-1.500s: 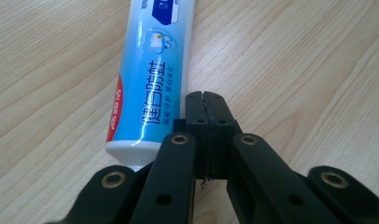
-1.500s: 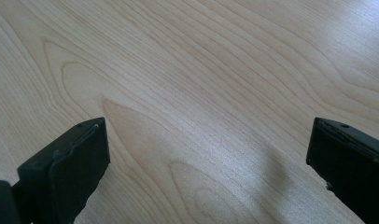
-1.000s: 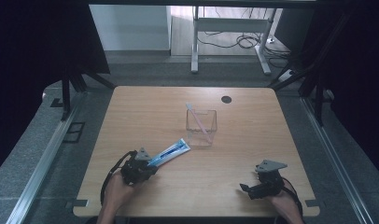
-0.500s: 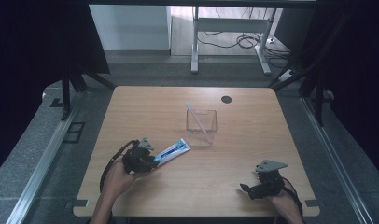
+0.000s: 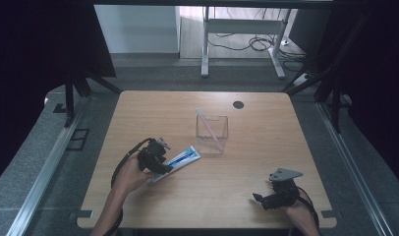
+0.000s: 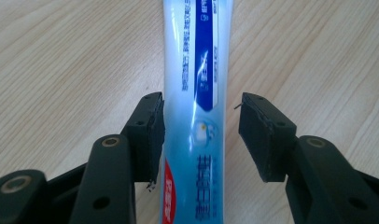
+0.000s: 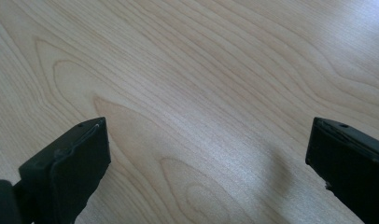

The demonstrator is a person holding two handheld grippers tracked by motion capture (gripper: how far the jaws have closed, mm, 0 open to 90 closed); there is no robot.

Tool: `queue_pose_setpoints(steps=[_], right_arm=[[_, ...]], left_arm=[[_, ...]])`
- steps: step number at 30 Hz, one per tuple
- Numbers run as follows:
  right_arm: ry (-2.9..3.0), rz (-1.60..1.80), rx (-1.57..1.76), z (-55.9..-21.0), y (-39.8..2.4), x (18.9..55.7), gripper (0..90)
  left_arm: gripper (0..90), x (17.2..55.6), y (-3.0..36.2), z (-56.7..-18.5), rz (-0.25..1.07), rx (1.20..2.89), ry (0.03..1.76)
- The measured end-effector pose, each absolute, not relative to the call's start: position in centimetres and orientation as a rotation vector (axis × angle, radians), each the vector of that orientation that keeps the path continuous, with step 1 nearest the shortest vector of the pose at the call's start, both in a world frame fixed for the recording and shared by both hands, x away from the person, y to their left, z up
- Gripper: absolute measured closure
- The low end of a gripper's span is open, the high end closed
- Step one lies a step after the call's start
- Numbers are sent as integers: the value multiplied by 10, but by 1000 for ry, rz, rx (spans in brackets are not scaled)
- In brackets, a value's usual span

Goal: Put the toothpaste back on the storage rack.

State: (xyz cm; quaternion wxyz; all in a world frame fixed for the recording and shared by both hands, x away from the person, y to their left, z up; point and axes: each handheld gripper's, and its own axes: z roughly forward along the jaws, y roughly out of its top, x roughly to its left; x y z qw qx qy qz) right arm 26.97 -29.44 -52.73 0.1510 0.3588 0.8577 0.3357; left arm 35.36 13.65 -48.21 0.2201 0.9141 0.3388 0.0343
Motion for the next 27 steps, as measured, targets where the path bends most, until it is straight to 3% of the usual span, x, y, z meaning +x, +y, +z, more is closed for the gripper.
queue_pose_setpoints(steps=[21,24,25,27], right_arm=[[2462,966,1033,-528,-295,270,4],[2467,963,1035,-528,-295,270,4],[2465,964,1034,-528,-295,269,7],[2460,966,1039,-527,-296,270,9]], left_arm=[[488,378,109,-501,40,2668,951],[509,378,106,-501,49,2686,957],[583,378,106,-498,55,2688,954],[645,377,107,-496,62,2679,954]])
